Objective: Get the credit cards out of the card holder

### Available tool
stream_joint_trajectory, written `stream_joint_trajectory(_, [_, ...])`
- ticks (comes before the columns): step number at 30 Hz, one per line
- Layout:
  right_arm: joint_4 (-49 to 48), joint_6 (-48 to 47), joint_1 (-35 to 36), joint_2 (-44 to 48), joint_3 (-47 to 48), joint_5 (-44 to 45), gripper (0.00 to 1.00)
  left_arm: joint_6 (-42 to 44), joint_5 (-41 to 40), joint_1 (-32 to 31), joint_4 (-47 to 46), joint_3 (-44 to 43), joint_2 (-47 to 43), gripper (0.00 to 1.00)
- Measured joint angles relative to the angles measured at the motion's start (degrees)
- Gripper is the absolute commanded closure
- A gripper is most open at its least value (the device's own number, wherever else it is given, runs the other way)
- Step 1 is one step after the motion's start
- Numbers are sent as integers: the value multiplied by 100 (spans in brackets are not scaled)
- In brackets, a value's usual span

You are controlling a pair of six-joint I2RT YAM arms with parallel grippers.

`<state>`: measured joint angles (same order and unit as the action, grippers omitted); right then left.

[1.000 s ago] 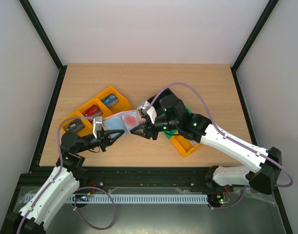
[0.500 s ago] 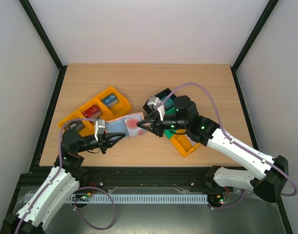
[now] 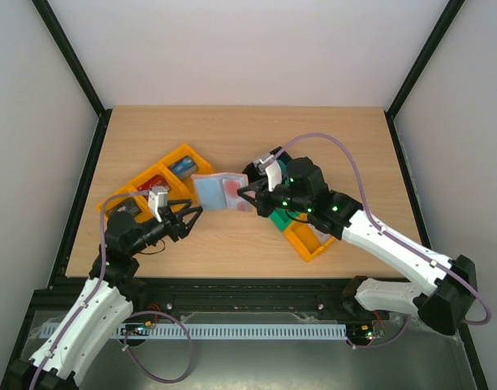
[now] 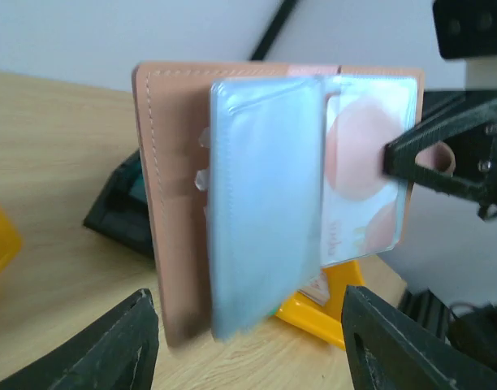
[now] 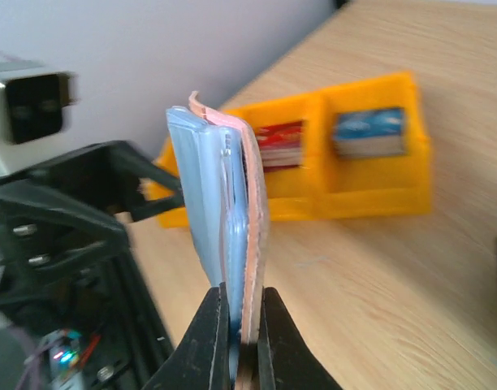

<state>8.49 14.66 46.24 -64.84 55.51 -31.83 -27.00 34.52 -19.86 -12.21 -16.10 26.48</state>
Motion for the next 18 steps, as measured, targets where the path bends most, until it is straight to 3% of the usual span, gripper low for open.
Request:
stream_joint_trajectory(3, [356, 223, -9, -339, 238, 883, 98, -225, -345, 92, 146, 0, 0, 38])
stream_joint_trajectory(7, [675, 470, -2, -778, 439, 1606, 98, -345, -511, 127, 142, 0, -4, 59])
stream_joint_trajectory(9, [728, 573, 0, -824, 437, 1690, 98, -358, -400, 125, 28, 4, 4, 64])
stream_joint_trajectory(18, [236, 793, 431, -960, 439, 1333, 98, -992, 92, -529, -1233, 151, 496, 63])
